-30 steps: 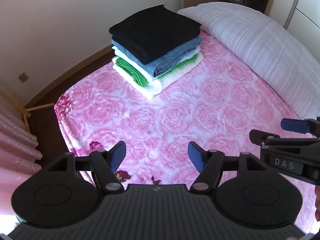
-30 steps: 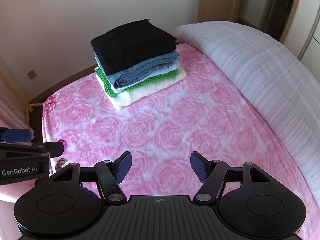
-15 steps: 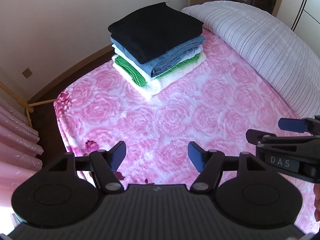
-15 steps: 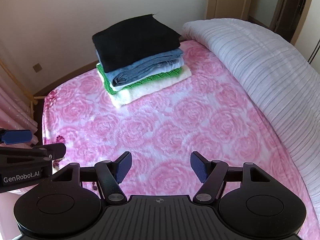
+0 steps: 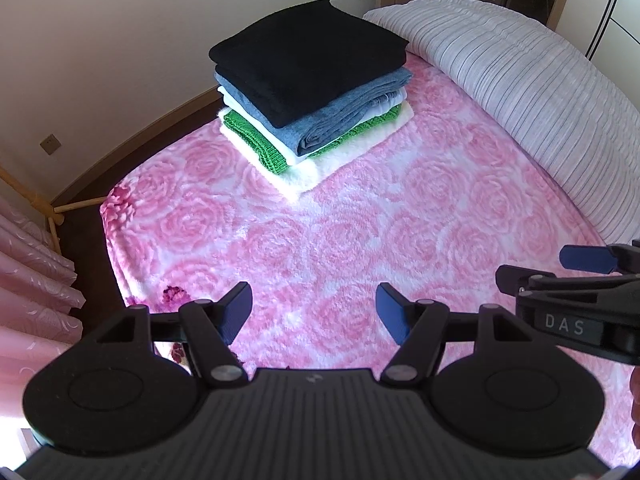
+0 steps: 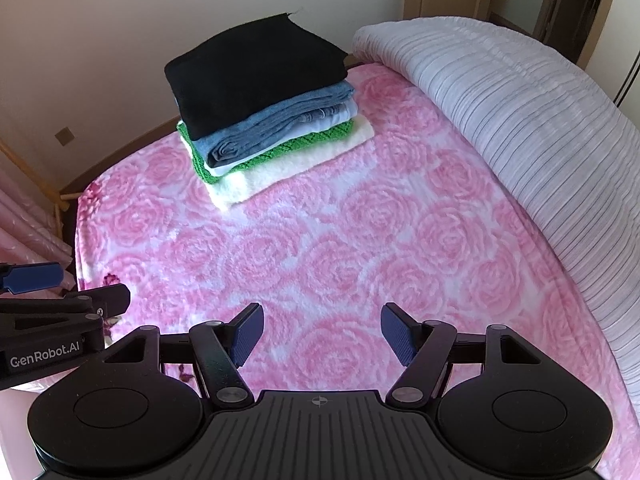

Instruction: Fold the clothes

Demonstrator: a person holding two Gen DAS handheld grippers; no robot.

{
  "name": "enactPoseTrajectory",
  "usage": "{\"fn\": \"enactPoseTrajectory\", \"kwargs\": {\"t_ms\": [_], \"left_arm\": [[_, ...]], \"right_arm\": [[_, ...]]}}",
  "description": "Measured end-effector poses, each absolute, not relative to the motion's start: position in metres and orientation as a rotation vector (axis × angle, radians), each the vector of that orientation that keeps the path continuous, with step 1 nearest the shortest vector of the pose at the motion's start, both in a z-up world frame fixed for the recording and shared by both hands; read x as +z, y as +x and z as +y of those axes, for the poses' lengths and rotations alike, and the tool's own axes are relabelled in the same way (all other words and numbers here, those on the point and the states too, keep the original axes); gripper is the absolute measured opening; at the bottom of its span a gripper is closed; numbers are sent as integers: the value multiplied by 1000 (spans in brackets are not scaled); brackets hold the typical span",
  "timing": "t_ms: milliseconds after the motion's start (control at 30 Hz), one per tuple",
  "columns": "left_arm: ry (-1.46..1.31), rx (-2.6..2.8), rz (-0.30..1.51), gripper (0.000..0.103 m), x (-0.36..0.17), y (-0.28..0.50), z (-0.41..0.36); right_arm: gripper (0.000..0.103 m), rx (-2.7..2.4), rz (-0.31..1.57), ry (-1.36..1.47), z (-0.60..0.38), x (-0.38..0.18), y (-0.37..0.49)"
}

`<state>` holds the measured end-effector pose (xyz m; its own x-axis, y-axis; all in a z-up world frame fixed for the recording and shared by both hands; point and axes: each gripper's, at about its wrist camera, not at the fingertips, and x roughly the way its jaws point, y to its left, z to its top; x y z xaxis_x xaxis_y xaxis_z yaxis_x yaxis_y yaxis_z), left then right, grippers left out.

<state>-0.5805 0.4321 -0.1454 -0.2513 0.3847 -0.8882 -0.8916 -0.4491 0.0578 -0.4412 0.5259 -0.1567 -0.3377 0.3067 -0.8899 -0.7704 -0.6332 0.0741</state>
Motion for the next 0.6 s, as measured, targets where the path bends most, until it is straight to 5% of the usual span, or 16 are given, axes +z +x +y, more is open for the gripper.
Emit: {"fn": "enactPoseTrajectory", "kwargs": {"t_ms": [600], "left_arm": [[-1082,1833,731,65,-156,-594,452]], "right_arm": [[69,2004,672,-1210,546,-167,-456]]}}
